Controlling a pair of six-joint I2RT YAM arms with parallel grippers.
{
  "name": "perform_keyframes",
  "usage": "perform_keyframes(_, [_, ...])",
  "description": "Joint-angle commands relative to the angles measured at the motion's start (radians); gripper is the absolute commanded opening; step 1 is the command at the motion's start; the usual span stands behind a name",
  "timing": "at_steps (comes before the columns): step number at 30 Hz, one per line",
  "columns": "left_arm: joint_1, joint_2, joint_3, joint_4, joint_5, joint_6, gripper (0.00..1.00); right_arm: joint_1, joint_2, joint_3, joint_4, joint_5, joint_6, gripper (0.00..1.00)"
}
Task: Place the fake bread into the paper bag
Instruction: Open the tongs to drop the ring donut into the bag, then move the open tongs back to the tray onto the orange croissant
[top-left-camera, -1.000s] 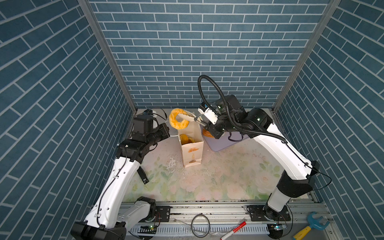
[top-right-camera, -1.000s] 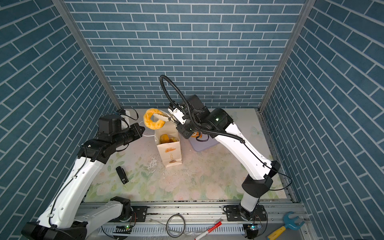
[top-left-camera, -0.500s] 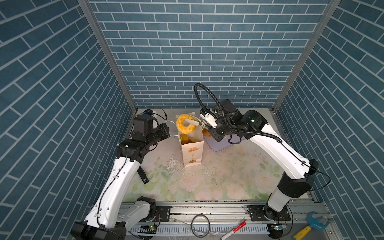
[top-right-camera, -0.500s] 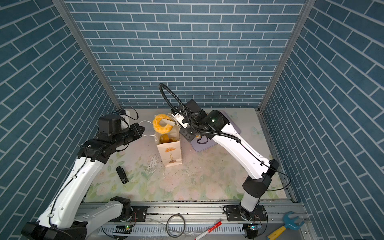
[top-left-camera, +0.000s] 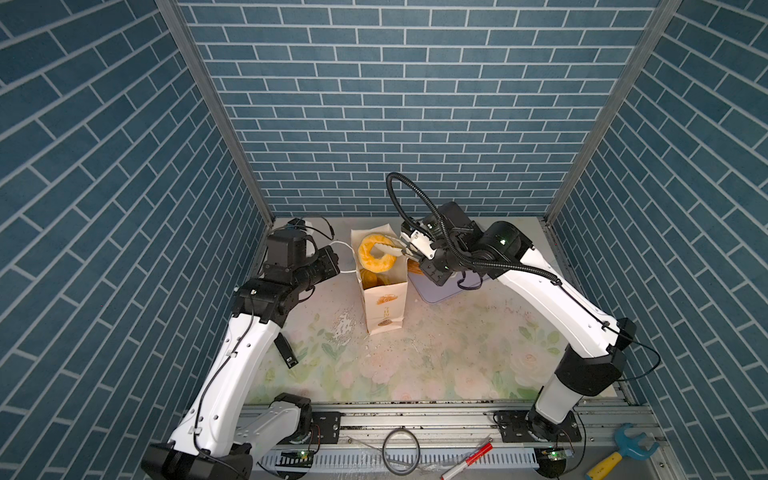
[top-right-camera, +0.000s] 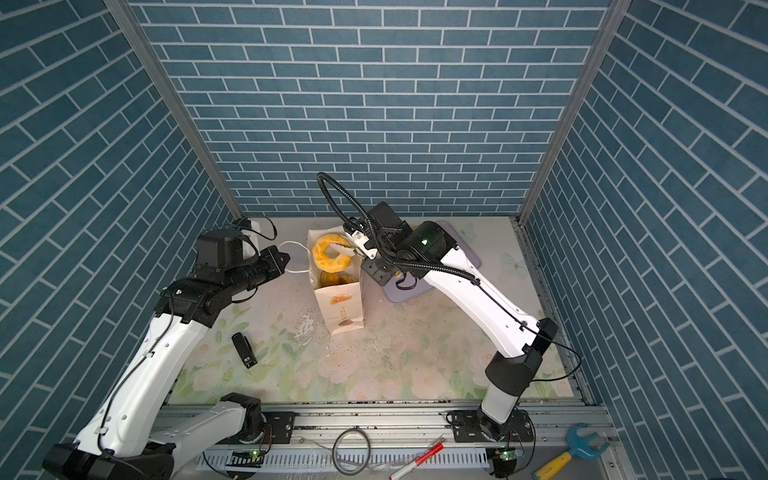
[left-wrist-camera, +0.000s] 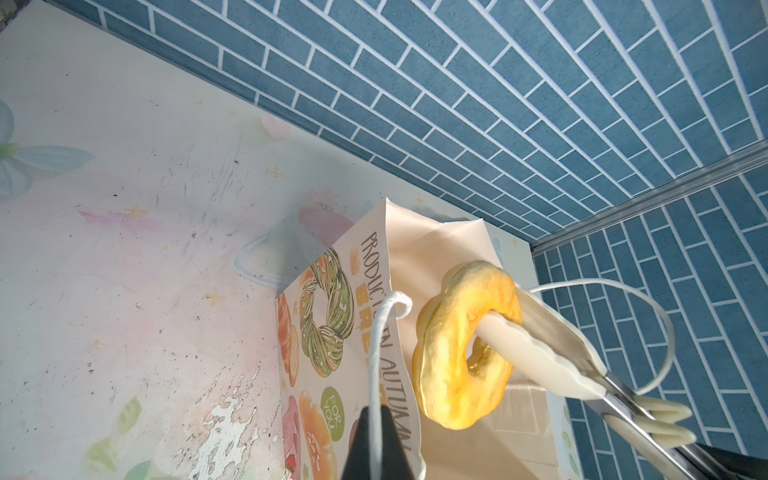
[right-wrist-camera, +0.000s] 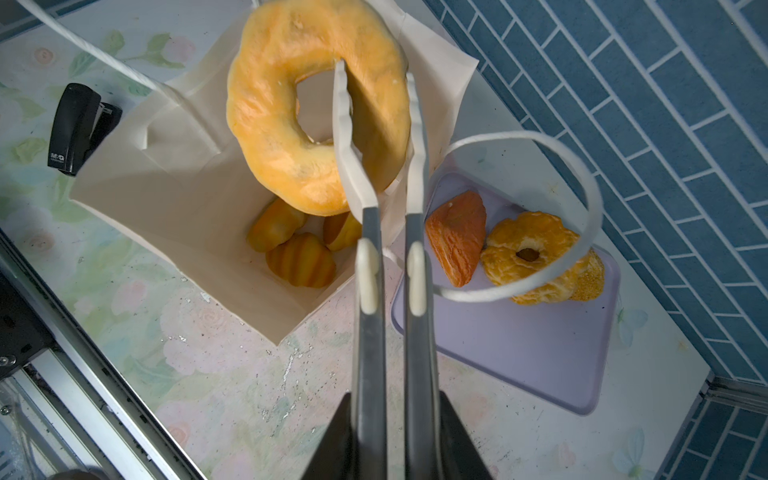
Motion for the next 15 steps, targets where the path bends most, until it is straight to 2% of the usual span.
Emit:
perform_keyframes(1, [-0.006,-0.005,0.003,-0.014,-0.015,0.004,0.00,-0.003,0.008,0.051,0.011,0.027,-0.035,0.33])
perform_keyframes(15, [-0.006,-0.007,0.009,-0.018,-0.032,0.003,0.00,-0.021,0.033,0.297,-0.002,0.002,-0.013,0.38])
